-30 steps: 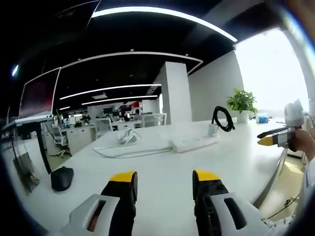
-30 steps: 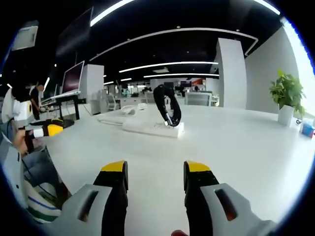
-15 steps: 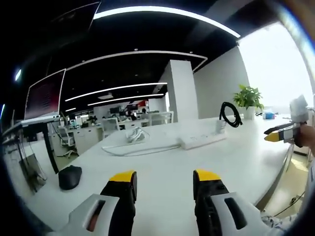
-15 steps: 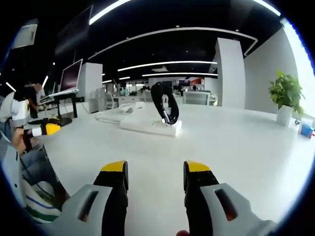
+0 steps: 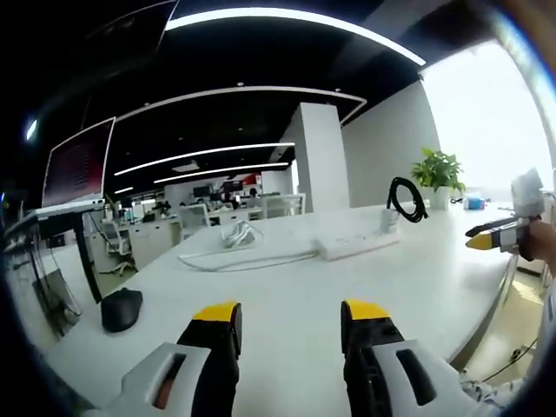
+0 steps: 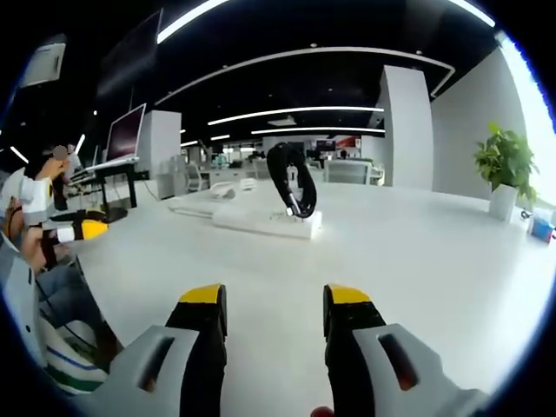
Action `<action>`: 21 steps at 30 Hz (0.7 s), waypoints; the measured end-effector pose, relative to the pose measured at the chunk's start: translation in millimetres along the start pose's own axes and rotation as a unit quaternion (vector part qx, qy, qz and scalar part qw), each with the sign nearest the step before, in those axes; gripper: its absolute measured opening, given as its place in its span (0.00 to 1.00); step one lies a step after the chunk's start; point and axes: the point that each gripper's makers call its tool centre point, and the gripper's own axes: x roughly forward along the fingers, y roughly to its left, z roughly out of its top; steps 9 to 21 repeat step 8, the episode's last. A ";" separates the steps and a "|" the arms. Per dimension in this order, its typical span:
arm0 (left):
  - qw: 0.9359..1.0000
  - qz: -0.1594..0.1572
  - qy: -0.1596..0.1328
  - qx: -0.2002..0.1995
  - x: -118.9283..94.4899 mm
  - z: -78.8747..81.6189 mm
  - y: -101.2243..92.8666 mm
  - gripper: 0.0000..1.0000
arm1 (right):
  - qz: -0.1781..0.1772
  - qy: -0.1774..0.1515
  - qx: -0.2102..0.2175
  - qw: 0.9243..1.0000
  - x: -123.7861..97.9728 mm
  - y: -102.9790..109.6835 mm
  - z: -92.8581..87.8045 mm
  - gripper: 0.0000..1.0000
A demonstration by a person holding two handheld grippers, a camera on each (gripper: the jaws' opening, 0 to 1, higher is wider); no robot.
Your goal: Straighten the power strip on the desk, plug the charger into it
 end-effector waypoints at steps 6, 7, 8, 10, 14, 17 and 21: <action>1.000 -0.001 0.001 0.000 0.7 -1.1 -1.3 0.47 | 0.002 0.002 0.000 1.000 1.5 1.4 -0.8 0.45; 1.000 -0.001 0.002 0.001 0.8 -1.2 -1.3 0.47 | 0.003 0.002 0.000 1.000 1.8 1.9 -1.0 0.45; 1.000 -0.001 0.002 0.001 0.8 -1.4 -1.1 0.47 | 0.004 0.003 -0.001 1.000 2.2 2.5 -0.9 0.45; 1.000 -0.001 0.002 0.001 0.8 -1.4 -1.1 0.47 | 0.004 0.003 -0.001 1.000 2.2 2.5 -0.9 0.45; 1.000 -0.001 0.002 0.001 0.8 -1.4 -1.1 0.47 | 0.004 0.003 -0.001 1.000 2.2 2.5 -0.9 0.45; 1.000 -0.001 0.002 0.001 0.8 -1.4 -1.1 0.47 | 0.004 0.003 -0.001 1.000 2.2 2.5 -0.9 0.45; 1.000 -0.001 0.002 0.001 0.8 -1.4 -1.1 0.47 | 0.004 0.003 -0.001 1.000 2.2 2.5 -0.9 0.45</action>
